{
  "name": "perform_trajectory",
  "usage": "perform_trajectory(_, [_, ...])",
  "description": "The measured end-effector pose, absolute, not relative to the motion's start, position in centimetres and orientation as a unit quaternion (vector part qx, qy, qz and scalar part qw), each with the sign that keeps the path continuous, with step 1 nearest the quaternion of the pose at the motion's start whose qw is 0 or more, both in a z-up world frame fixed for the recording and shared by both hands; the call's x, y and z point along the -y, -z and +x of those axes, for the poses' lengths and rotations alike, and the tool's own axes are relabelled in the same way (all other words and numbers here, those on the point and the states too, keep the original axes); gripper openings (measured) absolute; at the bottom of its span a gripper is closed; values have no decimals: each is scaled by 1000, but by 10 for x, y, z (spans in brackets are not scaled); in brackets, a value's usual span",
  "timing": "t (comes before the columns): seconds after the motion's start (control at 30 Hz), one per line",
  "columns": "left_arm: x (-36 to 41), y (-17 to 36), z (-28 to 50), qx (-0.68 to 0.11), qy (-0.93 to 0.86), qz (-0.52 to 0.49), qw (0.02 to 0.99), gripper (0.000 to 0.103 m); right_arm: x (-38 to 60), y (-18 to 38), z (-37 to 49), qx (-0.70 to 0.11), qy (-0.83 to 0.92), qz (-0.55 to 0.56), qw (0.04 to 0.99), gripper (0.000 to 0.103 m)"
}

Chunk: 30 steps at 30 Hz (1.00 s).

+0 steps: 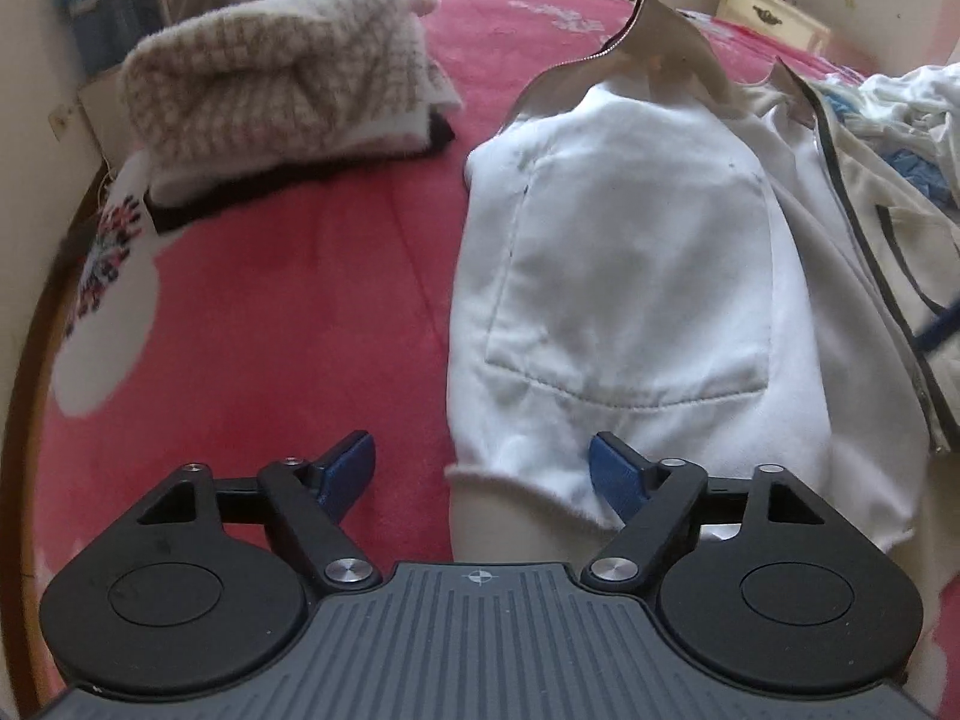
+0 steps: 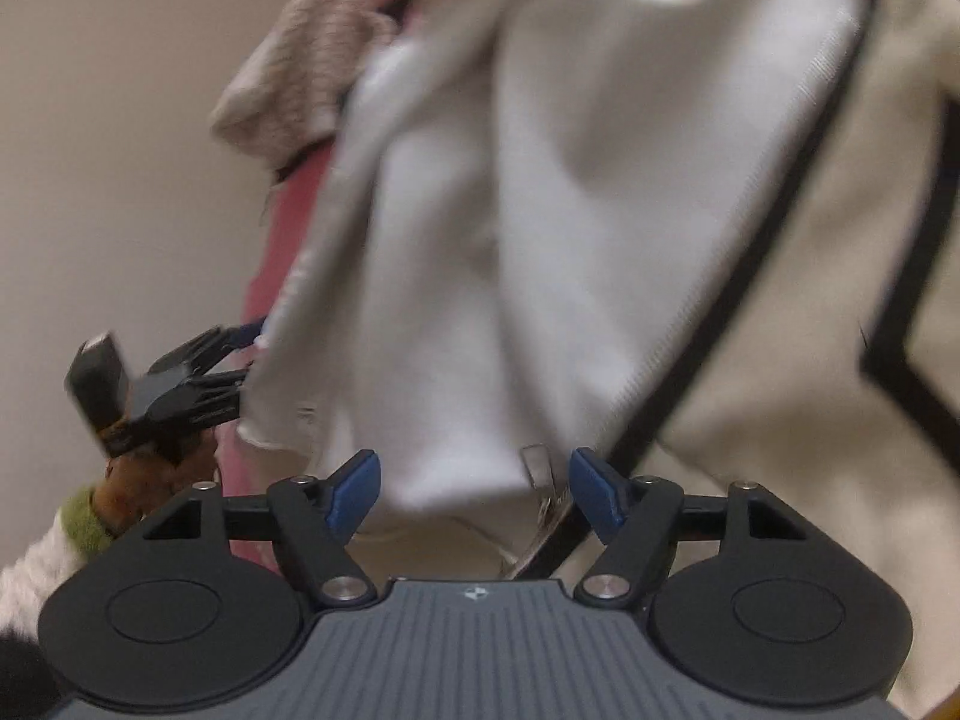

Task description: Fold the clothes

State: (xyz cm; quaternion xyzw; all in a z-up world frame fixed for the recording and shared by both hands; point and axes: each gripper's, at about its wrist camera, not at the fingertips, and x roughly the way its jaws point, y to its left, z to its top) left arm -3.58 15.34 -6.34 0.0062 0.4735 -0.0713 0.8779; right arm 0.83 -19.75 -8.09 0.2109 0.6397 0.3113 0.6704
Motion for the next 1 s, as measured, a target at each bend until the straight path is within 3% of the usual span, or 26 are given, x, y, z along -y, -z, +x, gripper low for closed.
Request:
perform_trajectory(0.13, [-149,64,-44,-464,64,-21,884,45,208,71,-7,-613,-287,275,682,73])
perform_trajectory(0.3, [-139,48,-54,-437,53,-10,898,15,220,59,-22,-579,-263,312,706,73])
perform_trajectory(0.33, [-139,42,-57,-428,51,-12,902,13,223,59,-24,-575,-259,318,708,73])
perform_trajectory(0.57, [-121,-16,-79,-349,88,-47,932,10,240,31,-23,-532,-239,341,737,73])
perform_trajectory(0.73, [-61,-55,-99,-292,208,-13,933,10,248,5,-17,-489,-243,348,762,73])
perform_trajectory(1.0, [45,2,-108,-346,331,94,873,15,231,-4,-23,-491,-246,271,791,73])
